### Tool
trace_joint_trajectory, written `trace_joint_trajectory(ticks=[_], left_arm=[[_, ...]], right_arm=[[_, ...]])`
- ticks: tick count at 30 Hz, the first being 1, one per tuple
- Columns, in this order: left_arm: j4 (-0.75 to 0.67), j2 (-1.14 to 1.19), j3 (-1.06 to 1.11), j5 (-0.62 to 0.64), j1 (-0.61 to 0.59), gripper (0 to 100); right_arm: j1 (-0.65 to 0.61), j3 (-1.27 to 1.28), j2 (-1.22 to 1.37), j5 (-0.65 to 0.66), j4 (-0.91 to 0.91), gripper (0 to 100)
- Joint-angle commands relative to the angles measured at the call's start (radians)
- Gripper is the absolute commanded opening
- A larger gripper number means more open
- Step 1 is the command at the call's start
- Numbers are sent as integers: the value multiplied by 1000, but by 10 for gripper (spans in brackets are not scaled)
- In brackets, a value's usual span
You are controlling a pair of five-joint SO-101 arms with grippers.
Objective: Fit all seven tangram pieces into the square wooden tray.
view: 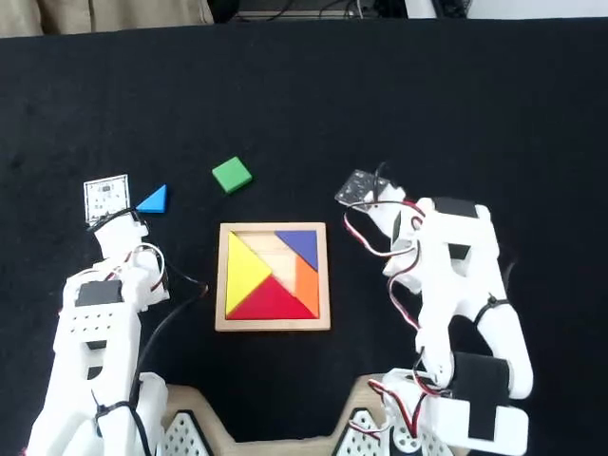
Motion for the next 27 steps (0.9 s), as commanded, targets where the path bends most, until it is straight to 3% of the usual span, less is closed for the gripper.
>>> trace_joint_trajectory(ticks=[1, 11, 14, 19, 27], left_arm=[[-11, -20, -7, 0, 15, 33], [-15, -15, -7, 0, 15, 33], [-15, -14, -7, 0, 16, 33], [-15, -15, -7, 0, 16, 33], [-15, -15, -7, 0, 16, 33]], right_arm=[[-17, -38, 19, 9, -35, 247], [14, -246, 357, 12, -37, 243], [20, -254, 349, 58, -35, 227], [21, -251, 305, 81, -35, 44], [14, -257, 289, 147, -35, 51]])
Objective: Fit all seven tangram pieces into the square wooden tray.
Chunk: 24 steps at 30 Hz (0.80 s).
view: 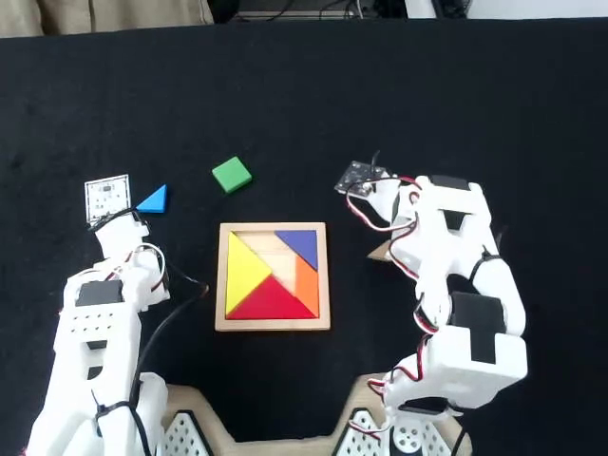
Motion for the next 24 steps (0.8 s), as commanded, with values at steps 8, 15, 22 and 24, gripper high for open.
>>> trace_joint_trajectory(ticks=[8, 15, 22, 24], left_arm=[[-15, -15, -7, 0, 13, 33], [-17, -12, -7, 0, 13, 33], [-18, -11, -7, 0, 13, 33], [-18, -11, -7, 0, 13, 33]], right_arm=[[-3, -38, -117, 101, 68, 54], [-64, -38, -145, 166, 69, 296], [-140, -119, -68, 229, 126, 296], [-133, -174, -18, 233, 143, 296]])
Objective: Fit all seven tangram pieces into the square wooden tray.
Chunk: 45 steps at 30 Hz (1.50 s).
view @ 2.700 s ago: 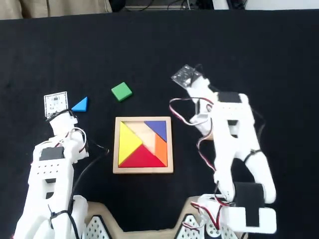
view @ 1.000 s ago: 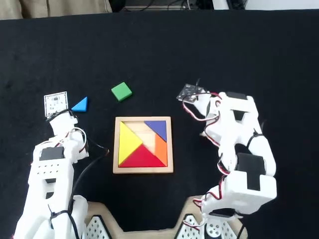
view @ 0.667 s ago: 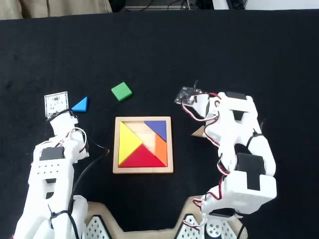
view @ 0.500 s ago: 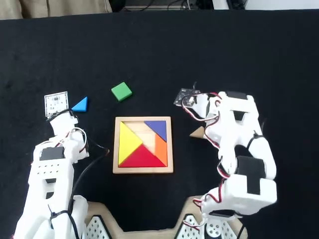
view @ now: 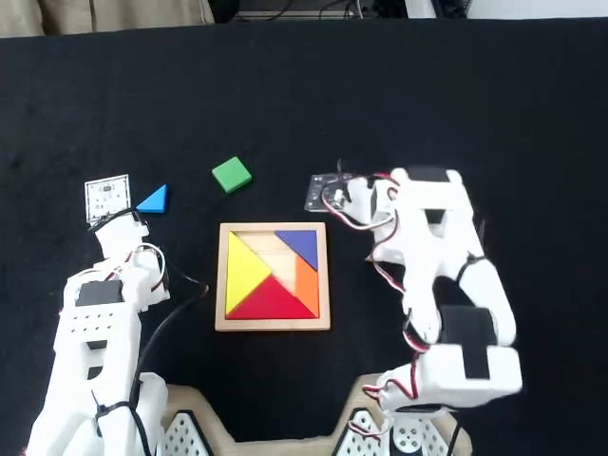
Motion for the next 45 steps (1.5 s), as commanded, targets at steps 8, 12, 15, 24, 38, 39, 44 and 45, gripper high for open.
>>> trace_joint_trajectory(ticks=[8, 12, 15, 24, 38, 39, 44, 45], left_arm=[[-18, -11, -7, 0, 13, 33], [-48, -11, 8, 0, 15, 33], [-51, -11, 8, 0, 15, 33], [-51, -11, 8, 0, 15, 33], [-49, -14, 8, 0, 15, 33], [-49, -14, 8, 0, 15, 33], [-49, -14, 8, 0, 15, 33], [-49, -12, 8, 0, 15, 33]], right_arm=[[29, -186, 143, 112, 163, 294], [61, -189, 142, 147, 170, 294], [78, -188, 148, 155, 164, 294], [74, -143, 142, 149, 150, 293], [15, -130, 151, 74, 98, 293], [6, -120, 151, 55, 81, 292], [-17, -58, 143, 32, 2, 270], [-15, -54, 143, 32, 5, 247]])
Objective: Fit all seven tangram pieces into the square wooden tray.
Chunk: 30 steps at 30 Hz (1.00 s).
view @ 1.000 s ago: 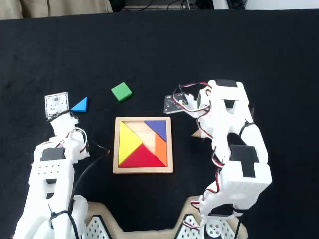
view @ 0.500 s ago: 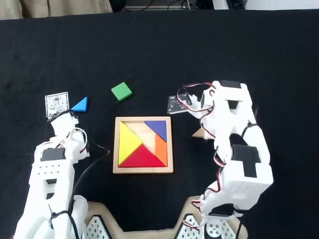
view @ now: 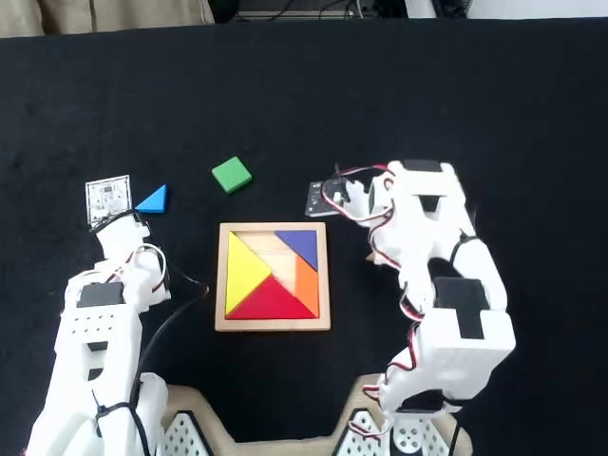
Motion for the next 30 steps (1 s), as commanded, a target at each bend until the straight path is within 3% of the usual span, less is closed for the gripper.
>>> trace_joint_trajectory(ticks=[1, 5, 12, 19, 26, 30], left_arm=[[-12, -12, -8, 0, 10, 33], [-12, -12, -8, 0, 10, 33], [-11, -12, -8, 0, 10, 33], [-11, -14, -8, 0, 10, 33], [-11, -14, -8, 0, 10, 33], [-11, -14, -8, 0, 10, 33]], right_arm=[[-18, 7, -12, -12, -20, 221], [-15, 7, -12, -12, -18, 145], [15, 1, -13, -6, 14, 142], [37, 7, -13, -6, 15, 308], [38, 33, -12, -8, 6, 233], [74, 35, -13, -75, -55, 249]])
